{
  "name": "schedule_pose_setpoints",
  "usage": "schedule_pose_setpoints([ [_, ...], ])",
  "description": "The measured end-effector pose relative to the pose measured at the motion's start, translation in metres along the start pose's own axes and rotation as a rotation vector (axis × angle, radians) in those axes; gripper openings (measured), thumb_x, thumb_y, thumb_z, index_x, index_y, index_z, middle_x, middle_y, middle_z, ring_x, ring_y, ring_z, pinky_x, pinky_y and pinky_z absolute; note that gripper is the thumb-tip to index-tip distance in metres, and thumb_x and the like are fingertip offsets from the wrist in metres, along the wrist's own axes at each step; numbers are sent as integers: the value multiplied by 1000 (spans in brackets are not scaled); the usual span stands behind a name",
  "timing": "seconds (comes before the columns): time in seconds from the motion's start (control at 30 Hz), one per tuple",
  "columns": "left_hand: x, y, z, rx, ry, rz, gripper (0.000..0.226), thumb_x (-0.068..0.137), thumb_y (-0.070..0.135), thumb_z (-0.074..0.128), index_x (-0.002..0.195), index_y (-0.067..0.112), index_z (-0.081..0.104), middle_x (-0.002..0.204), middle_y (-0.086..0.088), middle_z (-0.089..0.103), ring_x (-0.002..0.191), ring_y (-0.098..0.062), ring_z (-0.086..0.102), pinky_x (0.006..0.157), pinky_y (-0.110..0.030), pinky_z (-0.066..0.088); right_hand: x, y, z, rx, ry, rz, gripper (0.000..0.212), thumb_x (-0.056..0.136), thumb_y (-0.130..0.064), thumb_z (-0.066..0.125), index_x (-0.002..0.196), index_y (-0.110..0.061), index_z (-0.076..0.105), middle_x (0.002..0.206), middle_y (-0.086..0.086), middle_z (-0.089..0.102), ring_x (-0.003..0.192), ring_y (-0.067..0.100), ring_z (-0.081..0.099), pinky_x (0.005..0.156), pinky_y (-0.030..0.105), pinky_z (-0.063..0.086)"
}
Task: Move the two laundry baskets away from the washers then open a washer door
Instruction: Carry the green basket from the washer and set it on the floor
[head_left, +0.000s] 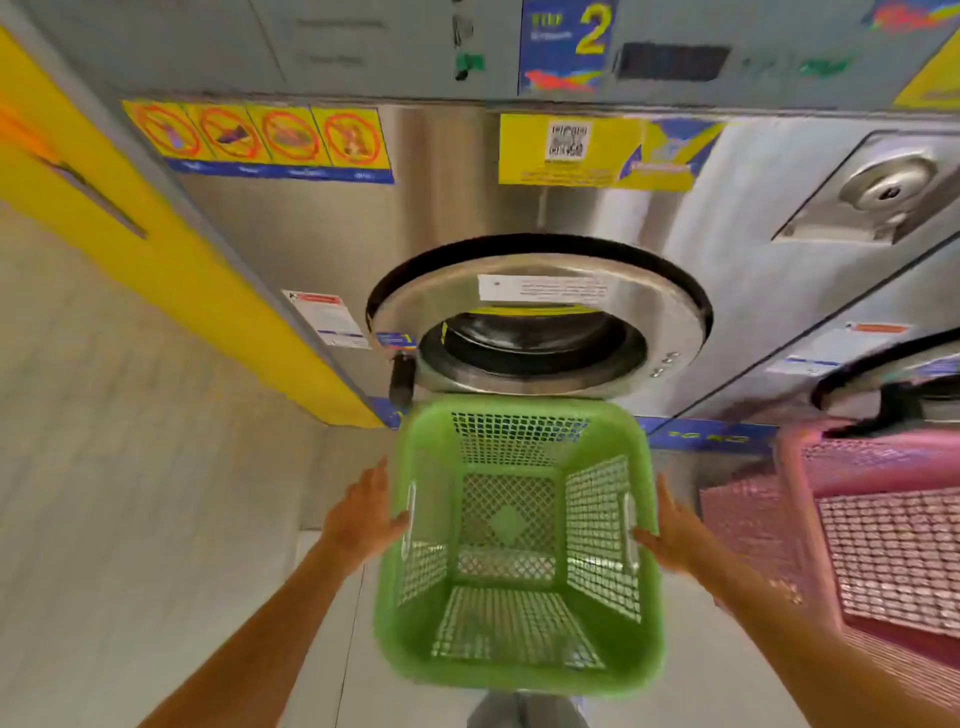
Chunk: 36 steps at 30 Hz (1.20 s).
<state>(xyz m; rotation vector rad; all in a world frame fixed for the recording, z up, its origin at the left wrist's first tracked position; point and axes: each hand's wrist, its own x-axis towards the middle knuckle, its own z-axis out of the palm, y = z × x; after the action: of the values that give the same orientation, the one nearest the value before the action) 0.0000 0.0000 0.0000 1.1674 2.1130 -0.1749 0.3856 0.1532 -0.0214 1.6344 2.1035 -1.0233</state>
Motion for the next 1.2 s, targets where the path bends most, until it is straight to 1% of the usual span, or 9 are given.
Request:
schedule_pose_setpoints([
  [0.07,17,-1,19,-46,42,-61,92,96,42,56,159,11,-4,156,-18,28,133,-40,44,104,-49,42,16,7,16,46,38,40,95,91,-15,70,158,6,7,162,26,20,147,40,32,119,39,27],
  [0.2,34,-3,65,-212,158,-46,92,95,28,60,159,15,-5,143,-21,42,114,-43,59,86,-51,52,33,11,46,152,167,167,89,91,-8,65,158,1,8,144,32,43,128,49,51,103,52,43],
  [0.33,40,-9,87,-311,318,-31,84,98,20,55,160,20,-1,130,-21,52,96,-41,65,74,-50,55,32,13,62,61,289,195,78,99,-21,51,159,-15,1,128,30,57,101,51,65,76,50,48],
  [0.43,37,-8,89,-322,332,-37,80,99,22,53,159,22,1,124,-22,55,92,-40,64,72,-50,56,28,13,65,29,295,201,75,103,-27,45,160,-18,-2,133,29,56,98,51,66,73,49,48],
  [0.53,17,-7,82,-311,342,-52,77,100,30,51,158,28,1,114,-19,57,86,-38,64,65,-45,52,12,11,56,18,297,173,75,103,-28,44,160,-19,-3,128,30,58,94,49,67,67,44,43],
  [0.73,-76,3,52,-345,341,-144,71,100,37,48,158,27,7,125,-23,57,100,-45,62,77,-50,52,-61,-13,8,-29,304,122,64,105,-42,33,157,-28,-2,116,28,63,88,48,68,73,58,55],
  [0.9,-181,3,51,-471,443,-172,72,99,28,53,159,19,13,144,-23,48,122,-46,53,98,-52,45,-117,-26,-18,-56,291,-2,63,104,-44,33,157,-27,3,120,29,62,94,49,67,72,53,52],
  [1.0,-249,2,55,-581,524,-251,72,98,27,55,158,23,14,139,-17,55,119,-39,58,100,-53,48,-140,-34,-26,-53,292,-166,66,104,-42,37,158,-20,6,125,29,61,94,49,66,67,48,47],
  [1.2,-382,7,89,-734,762,-396,70,93,28,63,152,20,27,132,-11,63,108,-32,66,96,-49,53,-175,-64,-35,-86,231,-486,64,105,-38,42,158,-15,15,140,25,53,110,47,61,80,51,51],
])
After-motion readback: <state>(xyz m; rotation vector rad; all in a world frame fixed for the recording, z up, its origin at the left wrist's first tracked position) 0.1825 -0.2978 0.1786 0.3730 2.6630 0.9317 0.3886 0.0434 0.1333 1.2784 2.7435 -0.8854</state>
